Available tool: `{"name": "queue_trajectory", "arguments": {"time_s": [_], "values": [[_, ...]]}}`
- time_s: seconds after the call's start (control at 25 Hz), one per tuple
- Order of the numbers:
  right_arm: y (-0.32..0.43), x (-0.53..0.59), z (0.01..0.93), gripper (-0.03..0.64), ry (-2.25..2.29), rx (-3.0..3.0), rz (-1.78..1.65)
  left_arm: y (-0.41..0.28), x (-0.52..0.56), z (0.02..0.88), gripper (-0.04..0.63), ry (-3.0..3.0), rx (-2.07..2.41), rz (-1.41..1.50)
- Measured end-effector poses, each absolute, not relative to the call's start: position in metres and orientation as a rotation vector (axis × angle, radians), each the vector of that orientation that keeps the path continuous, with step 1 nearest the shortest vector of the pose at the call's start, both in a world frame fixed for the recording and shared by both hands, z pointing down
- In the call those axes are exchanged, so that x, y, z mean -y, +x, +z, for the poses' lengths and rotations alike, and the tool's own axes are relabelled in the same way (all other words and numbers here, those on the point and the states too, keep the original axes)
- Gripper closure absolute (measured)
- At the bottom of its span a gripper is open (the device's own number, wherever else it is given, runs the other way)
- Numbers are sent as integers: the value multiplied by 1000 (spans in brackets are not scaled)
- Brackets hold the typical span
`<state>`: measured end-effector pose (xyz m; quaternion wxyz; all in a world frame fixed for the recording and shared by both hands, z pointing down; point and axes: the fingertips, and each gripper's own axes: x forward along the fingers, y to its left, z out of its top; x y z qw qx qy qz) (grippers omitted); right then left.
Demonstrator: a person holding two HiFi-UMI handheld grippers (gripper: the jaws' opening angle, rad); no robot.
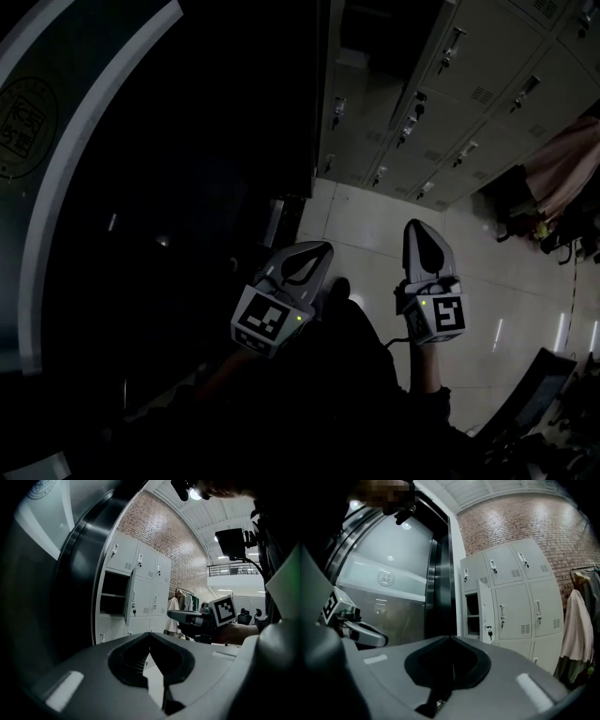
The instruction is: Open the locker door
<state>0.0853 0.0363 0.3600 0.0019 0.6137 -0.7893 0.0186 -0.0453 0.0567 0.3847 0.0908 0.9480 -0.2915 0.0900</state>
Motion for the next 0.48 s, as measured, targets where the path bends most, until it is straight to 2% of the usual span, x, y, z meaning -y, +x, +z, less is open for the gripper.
{"name": "queue_trajectory", "arguments": {"time_s": [0.24, 0.48], "values": [[91, -91, 364, 617, 1926, 2447, 110, -39, -83, 379, 584, 2820, 890, 269], [120, -133, 362, 617, 1925, 2455, 100, -3, -125, 382, 584, 2835, 872, 287]]}}
